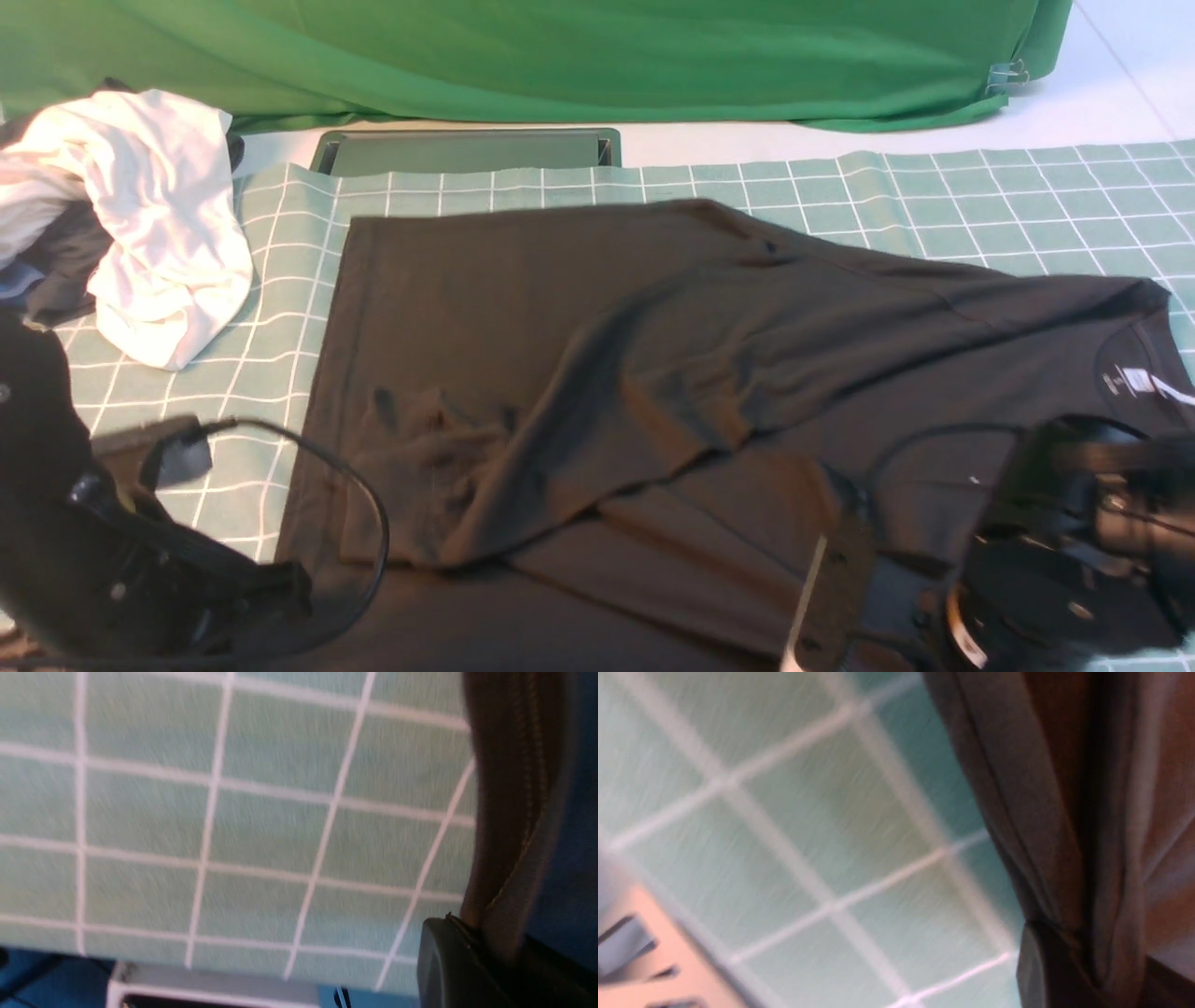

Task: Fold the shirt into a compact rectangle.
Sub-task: 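Fold the black garment in half by bringing its near edge over to the far edge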

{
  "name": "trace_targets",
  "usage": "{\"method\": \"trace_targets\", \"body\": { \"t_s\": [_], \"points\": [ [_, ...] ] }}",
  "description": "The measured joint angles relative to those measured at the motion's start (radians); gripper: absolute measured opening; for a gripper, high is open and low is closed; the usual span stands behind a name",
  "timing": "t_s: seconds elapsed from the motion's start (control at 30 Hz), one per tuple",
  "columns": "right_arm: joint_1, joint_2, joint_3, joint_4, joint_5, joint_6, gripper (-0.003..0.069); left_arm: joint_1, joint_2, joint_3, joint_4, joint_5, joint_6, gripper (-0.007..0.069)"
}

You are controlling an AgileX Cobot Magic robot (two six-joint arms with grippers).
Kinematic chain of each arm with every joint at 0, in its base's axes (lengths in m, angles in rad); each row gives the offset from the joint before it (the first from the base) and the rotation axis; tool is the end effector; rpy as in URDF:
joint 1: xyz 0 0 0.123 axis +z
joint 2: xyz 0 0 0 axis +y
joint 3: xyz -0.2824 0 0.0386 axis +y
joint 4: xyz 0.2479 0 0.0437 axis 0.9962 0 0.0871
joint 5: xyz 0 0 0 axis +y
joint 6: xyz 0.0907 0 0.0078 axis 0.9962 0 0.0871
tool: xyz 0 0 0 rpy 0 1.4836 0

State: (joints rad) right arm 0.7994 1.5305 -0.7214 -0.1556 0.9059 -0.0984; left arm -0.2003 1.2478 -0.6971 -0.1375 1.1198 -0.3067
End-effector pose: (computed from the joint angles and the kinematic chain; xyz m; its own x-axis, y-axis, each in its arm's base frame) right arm 0.1649 0.1537 0.1673 -0.5444 -0.8356 0.0737 -0.8372 0.5358 -0.1096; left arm 0.1743 -0.0469 0.2202 -0.9852 -0.1633 0.0524 -0.1683 0.9794 -0.1120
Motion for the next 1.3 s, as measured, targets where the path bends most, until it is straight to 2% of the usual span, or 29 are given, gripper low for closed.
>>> {"method": "trace_targets", "body": {
  "t_s": [0.33, 0.47, 0.6, 0.8, 1.0, 1.17, 1.3],
  "points": [
    [-0.018, -0.056, -0.076, -0.069, -0.009, -0.007, 0.0071, 0.000, 0.001, -0.093, -0.005, -0.026, -0.031, 0.0019],
    [-0.080, -0.051, -0.176, -0.081, -0.012, -0.035, 0.0071, 0.005, 0.002, -0.145, -0.005, -0.044, -0.043, 0.0019],
    [-0.173, -0.014, -0.278, -0.083, -0.034, -0.077, 0.0071, 0.054, 0.038, -0.200, -0.013, -0.075, -0.058, 0.0019],
    [-0.283, 0.077, -0.398, -0.084, -0.104, -0.086, 0.0071, 0.133, 0.190, -0.294, -0.036, -0.155, -0.049, 0.0019],
    [-0.370, 0.195, -0.513, -0.078, -0.224, -0.093, 0.0071, 0.208, 0.379, -0.474, -0.081, -0.181, -0.011, 0.0019],
    [-0.425, 0.321, -0.617, -0.061, -0.317, -0.074, 0.0071, 0.233, 0.524, -0.638, -0.124, -0.211, 0.078, 0.0017],
    [-0.447, 0.405, -0.696, -0.059, -0.342, -0.073, 0.0071, 0.233, 0.630, -0.757, -0.172, -0.234, 0.099, 0.0017]
  ]
}}
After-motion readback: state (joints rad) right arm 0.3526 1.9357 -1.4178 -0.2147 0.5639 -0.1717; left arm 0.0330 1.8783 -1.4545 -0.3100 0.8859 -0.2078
